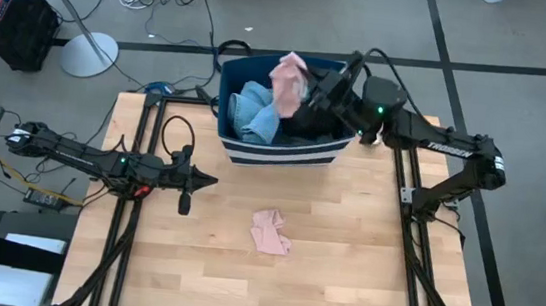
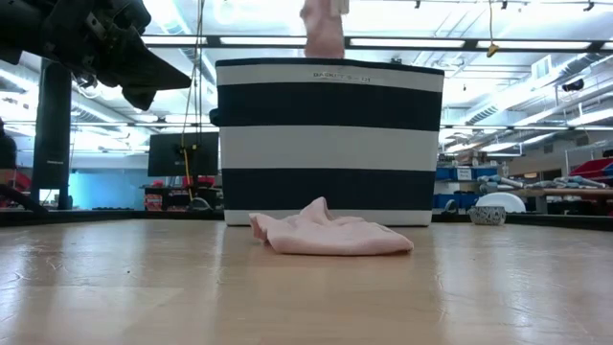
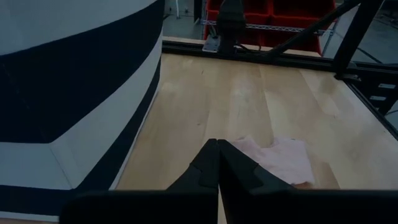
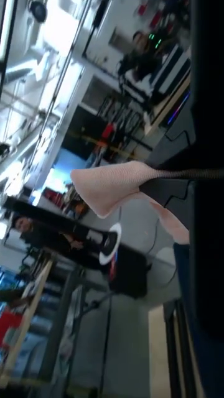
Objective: Sort clothes
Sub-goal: Put the top right pink sock into the blue organizer bin
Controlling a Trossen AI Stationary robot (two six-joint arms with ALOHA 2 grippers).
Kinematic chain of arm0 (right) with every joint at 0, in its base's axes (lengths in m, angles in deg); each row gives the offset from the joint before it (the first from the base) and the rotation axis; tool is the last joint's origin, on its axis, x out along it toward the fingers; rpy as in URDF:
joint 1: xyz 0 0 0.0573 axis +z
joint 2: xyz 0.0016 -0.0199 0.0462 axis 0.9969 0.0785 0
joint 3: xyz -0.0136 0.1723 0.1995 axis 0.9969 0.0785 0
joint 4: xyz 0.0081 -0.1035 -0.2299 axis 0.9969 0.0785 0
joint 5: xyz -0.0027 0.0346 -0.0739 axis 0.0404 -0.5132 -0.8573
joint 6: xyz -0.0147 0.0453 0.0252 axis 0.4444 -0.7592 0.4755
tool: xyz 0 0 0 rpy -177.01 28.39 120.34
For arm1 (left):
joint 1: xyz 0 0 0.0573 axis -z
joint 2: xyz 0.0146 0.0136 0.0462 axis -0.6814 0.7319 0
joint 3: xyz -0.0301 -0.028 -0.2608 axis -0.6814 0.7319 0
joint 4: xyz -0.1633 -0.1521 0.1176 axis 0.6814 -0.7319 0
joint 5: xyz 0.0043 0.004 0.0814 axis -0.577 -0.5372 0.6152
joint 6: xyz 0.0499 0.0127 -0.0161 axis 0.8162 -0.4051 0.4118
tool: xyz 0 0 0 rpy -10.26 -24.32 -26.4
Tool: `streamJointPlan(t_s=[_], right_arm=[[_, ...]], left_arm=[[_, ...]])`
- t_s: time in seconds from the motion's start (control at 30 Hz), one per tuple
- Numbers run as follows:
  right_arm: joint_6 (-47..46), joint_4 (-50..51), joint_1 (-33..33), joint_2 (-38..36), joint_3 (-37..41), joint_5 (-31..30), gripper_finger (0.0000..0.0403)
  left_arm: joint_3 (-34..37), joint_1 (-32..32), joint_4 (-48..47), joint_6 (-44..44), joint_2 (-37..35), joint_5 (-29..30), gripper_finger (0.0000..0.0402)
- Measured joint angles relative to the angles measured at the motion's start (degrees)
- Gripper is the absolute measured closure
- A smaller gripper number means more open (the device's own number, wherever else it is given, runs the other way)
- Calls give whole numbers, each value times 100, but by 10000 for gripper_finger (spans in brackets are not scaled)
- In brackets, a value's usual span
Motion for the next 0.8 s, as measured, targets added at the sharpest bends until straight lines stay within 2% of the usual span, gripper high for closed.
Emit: streamJointPlan(t_s=[0.2,0.47,0.6,0.8], right_arm=[[-446,539,-453,0,0,1,398],[-2230,2172,-1032,2,0,90,370],[-3060,2889,-1252,2,0,432,355],[-3701,3380,-1443,2,0,1047,311]], left_arm=[[0,0,1,6,-1,0,396],[0,0,1,8,0,0,396],[0,-1,-1,8,1,0,396],[0,0,1,8,1,0,396]])
